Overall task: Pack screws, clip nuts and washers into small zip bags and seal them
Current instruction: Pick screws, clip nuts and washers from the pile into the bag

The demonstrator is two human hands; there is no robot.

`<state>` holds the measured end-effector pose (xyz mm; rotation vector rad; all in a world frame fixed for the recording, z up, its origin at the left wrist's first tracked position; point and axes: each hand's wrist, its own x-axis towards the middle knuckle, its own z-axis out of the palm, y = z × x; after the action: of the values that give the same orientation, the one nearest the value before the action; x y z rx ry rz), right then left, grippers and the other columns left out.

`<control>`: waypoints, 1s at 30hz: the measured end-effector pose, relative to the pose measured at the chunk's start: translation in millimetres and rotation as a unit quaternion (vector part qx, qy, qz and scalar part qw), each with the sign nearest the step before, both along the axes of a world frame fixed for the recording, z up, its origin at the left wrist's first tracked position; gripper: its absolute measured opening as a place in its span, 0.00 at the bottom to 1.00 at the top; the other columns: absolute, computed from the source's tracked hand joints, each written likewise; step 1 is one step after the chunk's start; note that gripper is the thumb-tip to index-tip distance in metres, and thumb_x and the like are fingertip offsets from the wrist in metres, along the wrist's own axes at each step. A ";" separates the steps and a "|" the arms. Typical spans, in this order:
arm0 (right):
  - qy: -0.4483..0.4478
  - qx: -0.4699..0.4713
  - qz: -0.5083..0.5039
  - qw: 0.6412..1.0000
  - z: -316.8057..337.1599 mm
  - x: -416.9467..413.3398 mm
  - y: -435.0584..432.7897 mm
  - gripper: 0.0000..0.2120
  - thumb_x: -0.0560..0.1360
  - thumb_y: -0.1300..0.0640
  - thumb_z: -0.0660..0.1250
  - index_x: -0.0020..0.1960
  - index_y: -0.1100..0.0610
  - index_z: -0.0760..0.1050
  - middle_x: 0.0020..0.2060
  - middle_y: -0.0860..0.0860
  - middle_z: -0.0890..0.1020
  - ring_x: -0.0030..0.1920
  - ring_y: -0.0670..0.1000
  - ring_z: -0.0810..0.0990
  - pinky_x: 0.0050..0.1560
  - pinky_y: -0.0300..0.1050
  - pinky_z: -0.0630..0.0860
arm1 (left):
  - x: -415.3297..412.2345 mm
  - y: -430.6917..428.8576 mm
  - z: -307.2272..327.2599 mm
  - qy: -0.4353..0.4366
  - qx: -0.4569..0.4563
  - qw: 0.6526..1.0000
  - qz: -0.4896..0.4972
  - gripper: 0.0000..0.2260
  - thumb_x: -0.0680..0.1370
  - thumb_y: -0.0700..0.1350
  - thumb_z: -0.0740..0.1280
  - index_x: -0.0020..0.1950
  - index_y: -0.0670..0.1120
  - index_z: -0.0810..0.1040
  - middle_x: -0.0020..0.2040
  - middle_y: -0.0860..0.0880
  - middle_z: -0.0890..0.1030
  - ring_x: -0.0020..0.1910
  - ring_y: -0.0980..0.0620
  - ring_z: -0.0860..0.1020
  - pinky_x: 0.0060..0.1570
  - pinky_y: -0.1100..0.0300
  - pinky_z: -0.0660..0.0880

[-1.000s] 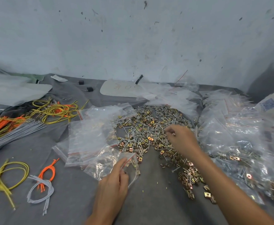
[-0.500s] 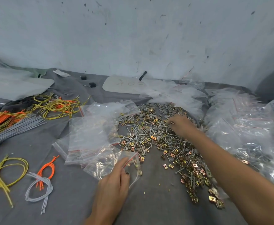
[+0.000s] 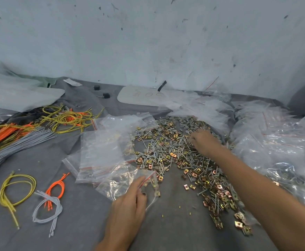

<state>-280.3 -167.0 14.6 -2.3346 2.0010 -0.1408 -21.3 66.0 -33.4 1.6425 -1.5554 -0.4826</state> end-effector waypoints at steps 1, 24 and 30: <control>-0.017 -0.013 -0.006 1.000 3.7 0.3 5.4 0.11 0.84 0.49 0.57 0.51 0.53 0.76 0.51 0.51 0.77 0.55 0.55 0.76 0.55 0.51 0.74 | -0.2 -0.1 0.0 0.000 0.001 1.000 0.000 0.24 0.80 0.44 0.64 0.68 0.68 0.64 0.42 0.57 0.84 0.39 0.54 0.80 0.41 0.53 0.75; -0.247 -0.112 0.117 0.955 -3.9 83.4 162.6 0.05 0.80 0.49 0.66 0.50 0.48 0.80 0.40 0.41 0.81 0.39 0.42 0.78 0.42 0.45 0.76 | 2.0 0.1 -6.2 -0.020 -0.018 1.000 0.001 0.19 0.80 0.45 0.64 0.68 0.64 0.72 0.45 0.51 0.85 0.43 0.47 0.81 0.37 0.56 0.68; -0.144 -0.060 0.025 0.987 15.4 54.9 69.4 0.04 0.81 0.51 0.64 0.52 0.46 0.78 0.47 0.43 0.80 0.41 0.42 0.78 0.41 0.44 0.76 | 2.1 -0.3 -6.8 -0.012 -0.011 1.000 -0.011 0.19 0.81 0.47 0.63 0.69 0.63 0.72 0.44 0.52 0.84 0.43 0.48 0.80 0.41 0.54 0.70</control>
<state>-225.5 -97.6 30.1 -2.2732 1.8384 -0.5746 -19.1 65.7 -40.3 1.6219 -1.5915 -0.4581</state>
